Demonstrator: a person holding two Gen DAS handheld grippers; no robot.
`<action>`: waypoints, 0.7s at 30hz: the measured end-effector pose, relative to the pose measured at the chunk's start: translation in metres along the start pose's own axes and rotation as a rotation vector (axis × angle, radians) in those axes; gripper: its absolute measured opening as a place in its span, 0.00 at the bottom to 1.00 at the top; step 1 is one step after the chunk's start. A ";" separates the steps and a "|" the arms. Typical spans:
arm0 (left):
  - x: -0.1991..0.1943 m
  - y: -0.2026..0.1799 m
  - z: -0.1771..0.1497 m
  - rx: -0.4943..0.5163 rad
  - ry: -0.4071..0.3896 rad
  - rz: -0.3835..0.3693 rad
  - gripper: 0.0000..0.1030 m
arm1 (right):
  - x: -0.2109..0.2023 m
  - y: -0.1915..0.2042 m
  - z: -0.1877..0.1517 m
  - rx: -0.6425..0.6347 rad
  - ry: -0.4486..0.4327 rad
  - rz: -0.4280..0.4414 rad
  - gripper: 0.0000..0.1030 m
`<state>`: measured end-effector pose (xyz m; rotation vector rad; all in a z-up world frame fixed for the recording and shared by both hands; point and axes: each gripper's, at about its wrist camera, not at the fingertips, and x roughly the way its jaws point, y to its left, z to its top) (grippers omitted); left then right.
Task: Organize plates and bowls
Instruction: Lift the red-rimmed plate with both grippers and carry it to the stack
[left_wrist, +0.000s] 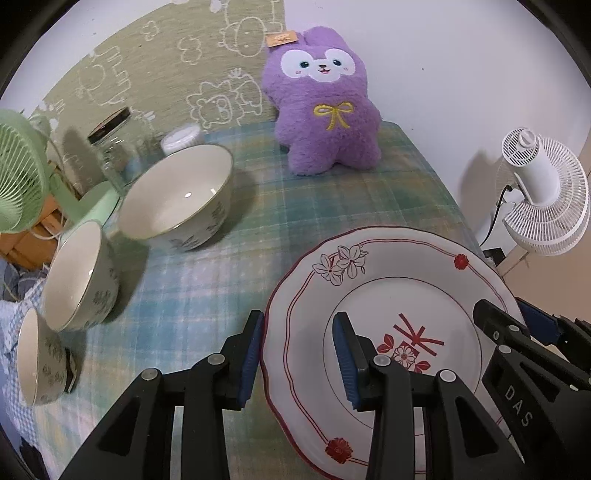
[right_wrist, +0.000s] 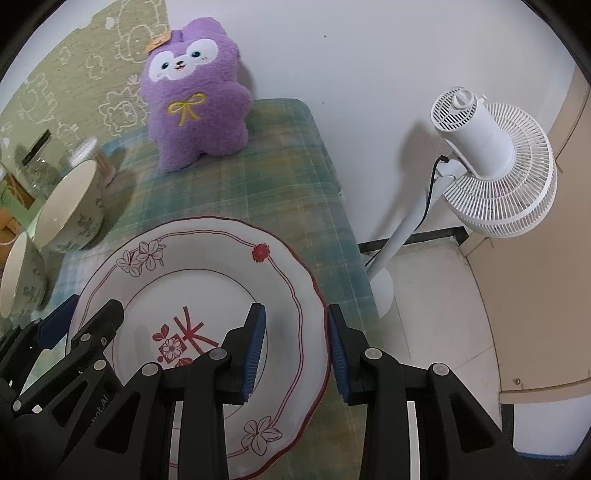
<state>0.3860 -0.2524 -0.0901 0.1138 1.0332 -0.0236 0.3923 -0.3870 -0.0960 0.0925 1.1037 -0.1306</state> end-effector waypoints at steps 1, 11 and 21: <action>-0.001 0.001 -0.001 -0.002 0.001 0.001 0.36 | -0.002 0.001 -0.002 -0.003 -0.001 0.002 0.36; -0.036 0.004 -0.027 -0.034 -0.020 0.020 0.36 | -0.035 0.003 -0.024 -0.024 -0.020 0.025 0.36; -0.076 0.007 -0.055 -0.045 -0.048 0.022 0.36 | -0.071 0.002 -0.052 -0.038 -0.042 0.033 0.36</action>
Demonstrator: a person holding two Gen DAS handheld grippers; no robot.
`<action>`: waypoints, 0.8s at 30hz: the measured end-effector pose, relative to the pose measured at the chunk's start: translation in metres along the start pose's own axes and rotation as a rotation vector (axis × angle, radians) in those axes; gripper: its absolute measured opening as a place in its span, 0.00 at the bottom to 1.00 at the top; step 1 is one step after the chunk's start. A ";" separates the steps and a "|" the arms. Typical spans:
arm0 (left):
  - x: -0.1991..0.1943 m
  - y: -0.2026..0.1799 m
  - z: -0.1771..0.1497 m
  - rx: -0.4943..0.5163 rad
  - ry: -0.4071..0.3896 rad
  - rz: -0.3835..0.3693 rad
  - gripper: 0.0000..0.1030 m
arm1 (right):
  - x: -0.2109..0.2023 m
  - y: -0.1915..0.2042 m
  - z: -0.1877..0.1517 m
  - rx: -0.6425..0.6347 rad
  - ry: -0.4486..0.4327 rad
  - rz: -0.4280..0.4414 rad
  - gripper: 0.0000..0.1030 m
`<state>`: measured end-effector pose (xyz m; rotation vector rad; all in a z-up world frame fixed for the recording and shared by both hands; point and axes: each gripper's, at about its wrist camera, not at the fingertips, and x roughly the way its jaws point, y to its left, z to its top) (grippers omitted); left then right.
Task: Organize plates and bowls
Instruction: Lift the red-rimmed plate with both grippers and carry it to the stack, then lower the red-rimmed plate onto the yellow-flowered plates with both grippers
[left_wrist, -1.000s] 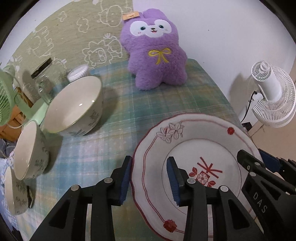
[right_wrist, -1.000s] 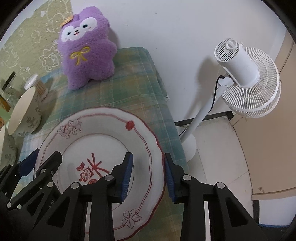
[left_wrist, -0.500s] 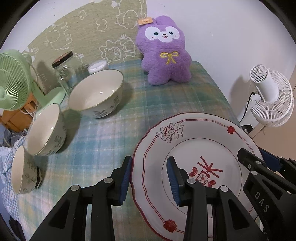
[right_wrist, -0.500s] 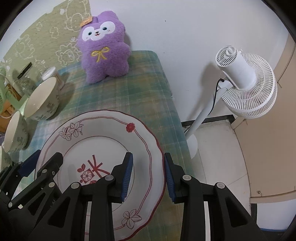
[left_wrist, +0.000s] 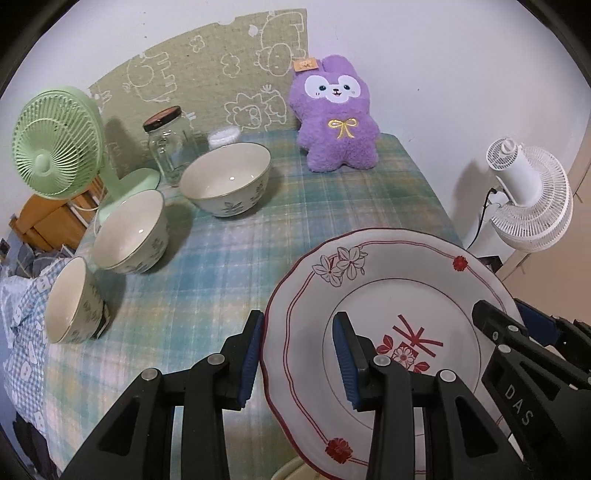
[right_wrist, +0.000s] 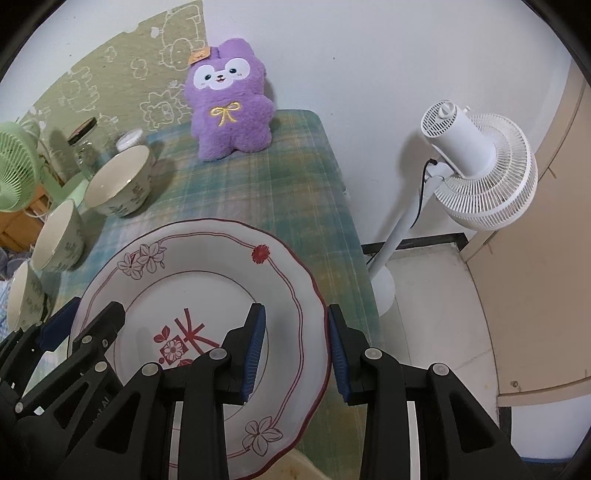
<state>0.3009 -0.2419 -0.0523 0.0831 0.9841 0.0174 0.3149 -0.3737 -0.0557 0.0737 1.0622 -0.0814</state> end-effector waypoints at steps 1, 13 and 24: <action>-0.004 0.000 -0.003 0.002 -0.004 0.001 0.36 | -0.002 0.001 -0.003 0.000 0.000 0.000 0.36; -0.037 0.007 -0.039 0.028 -0.027 -0.018 0.36 | -0.035 0.003 -0.050 0.017 0.003 -0.016 0.36; -0.045 0.016 -0.081 0.046 -0.017 -0.058 0.36 | -0.051 0.007 -0.097 0.046 0.012 -0.052 0.36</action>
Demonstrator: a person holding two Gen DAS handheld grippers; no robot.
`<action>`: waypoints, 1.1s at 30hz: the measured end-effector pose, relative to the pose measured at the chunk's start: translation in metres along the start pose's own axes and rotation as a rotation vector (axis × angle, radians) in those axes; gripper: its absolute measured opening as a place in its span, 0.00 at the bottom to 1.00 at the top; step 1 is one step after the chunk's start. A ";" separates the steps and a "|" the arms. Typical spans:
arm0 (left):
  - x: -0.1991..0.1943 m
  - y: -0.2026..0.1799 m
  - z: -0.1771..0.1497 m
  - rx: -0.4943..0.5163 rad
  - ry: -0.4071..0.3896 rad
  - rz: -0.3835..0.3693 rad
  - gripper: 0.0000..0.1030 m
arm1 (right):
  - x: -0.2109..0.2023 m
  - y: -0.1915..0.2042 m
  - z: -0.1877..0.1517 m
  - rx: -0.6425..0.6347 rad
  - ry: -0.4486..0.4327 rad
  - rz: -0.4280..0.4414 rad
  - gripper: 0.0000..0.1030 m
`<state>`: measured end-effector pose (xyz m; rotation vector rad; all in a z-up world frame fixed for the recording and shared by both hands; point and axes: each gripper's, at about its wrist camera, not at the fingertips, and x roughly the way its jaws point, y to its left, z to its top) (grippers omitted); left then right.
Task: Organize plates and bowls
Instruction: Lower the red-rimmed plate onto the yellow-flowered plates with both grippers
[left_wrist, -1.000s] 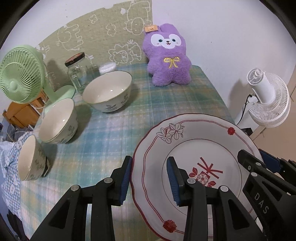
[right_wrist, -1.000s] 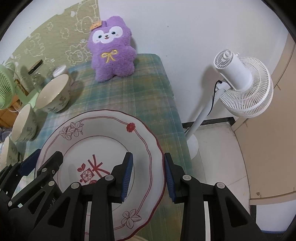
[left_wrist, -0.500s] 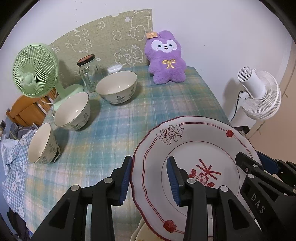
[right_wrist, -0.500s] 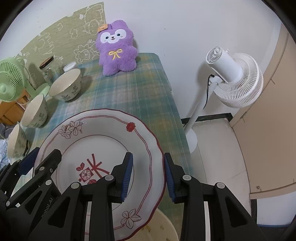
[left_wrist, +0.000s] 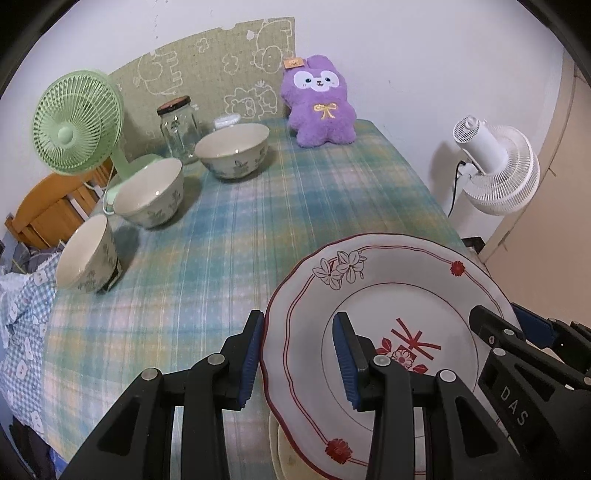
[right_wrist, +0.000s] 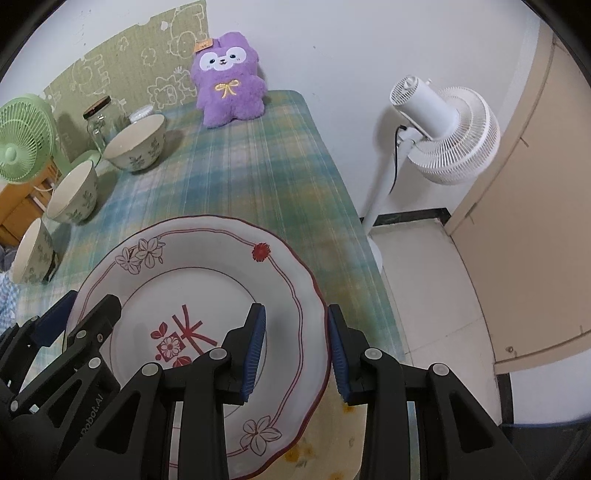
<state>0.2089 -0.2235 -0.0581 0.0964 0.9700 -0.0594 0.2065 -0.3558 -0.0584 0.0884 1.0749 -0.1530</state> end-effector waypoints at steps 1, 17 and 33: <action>-0.001 0.001 -0.005 0.001 0.000 -0.003 0.36 | -0.001 0.000 -0.004 0.002 0.001 -0.003 0.36; -0.013 -0.007 -0.044 0.055 0.003 -0.047 0.36 | -0.003 -0.008 -0.059 0.070 0.050 -0.040 0.36; -0.001 -0.020 -0.063 0.086 0.039 -0.033 0.36 | 0.000 -0.009 -0.068 0.008 0.030 -0.127 0.36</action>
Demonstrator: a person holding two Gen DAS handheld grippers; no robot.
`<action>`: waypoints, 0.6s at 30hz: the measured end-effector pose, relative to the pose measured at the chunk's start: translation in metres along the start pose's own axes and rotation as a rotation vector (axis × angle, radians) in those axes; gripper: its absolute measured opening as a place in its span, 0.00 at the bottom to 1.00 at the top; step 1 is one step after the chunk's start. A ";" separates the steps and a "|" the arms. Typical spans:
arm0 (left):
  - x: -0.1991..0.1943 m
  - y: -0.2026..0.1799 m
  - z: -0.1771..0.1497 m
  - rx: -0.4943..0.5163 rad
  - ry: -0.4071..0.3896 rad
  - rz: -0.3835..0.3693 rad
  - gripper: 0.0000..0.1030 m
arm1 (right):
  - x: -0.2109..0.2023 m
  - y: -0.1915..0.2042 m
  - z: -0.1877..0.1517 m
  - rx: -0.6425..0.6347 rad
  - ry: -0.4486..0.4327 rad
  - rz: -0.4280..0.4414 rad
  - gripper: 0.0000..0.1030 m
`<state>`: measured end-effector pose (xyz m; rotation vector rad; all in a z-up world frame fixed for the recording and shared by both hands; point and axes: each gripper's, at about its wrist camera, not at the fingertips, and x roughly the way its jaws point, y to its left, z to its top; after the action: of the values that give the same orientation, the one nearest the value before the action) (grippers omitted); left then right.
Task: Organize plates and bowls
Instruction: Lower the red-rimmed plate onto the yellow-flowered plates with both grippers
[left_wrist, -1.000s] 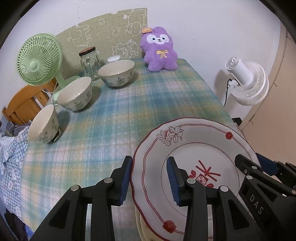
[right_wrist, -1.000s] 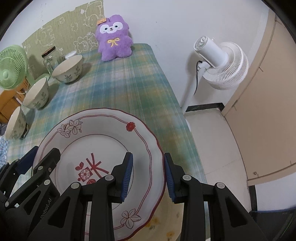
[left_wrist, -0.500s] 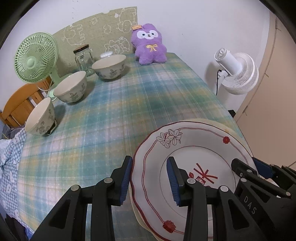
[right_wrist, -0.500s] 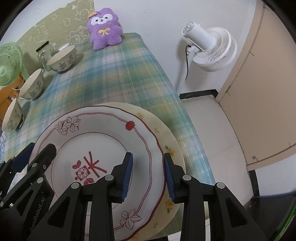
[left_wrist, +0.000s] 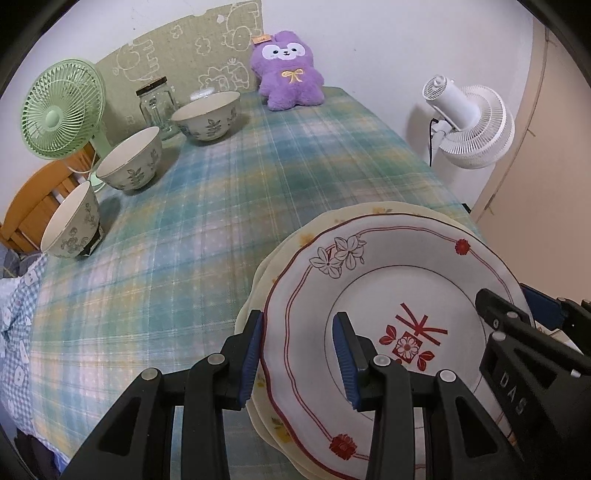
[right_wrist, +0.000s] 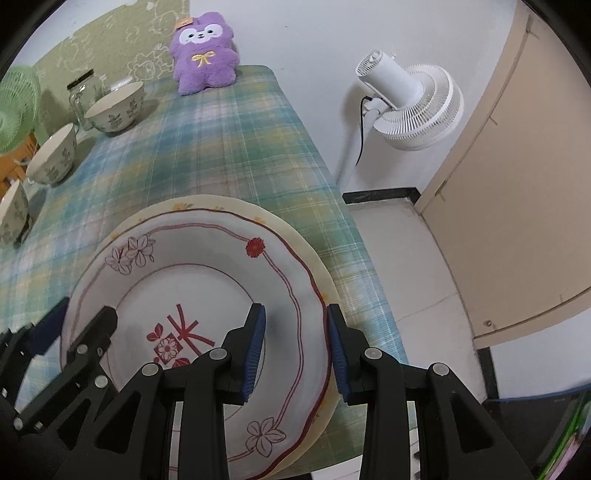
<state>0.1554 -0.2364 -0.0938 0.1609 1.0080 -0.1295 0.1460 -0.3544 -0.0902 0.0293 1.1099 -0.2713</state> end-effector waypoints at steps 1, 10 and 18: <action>0.000 -0.001 0.000 0.007 -0.003 0.007 0.36 | 0.000 0.001 0.000 -0.009 -0.003 -0.006 0.36; 0.001 0.001 0.001 -0.005 0.007 0.000 0.39 | 0.001 0.002 0.001 -0.037 0.006 -0.004 0.38; 0.001 0.004 0.004 -0.019 0.038 -0.052 0.51 | 0.003 0.006 0.002 -0.072 0.031 0.029 0.50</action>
<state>0.1602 -0.2335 -0.0926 0.1200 1.0511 -0.1648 0.1501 -0.3494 -0.0923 -0.0143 1.1485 -0.2049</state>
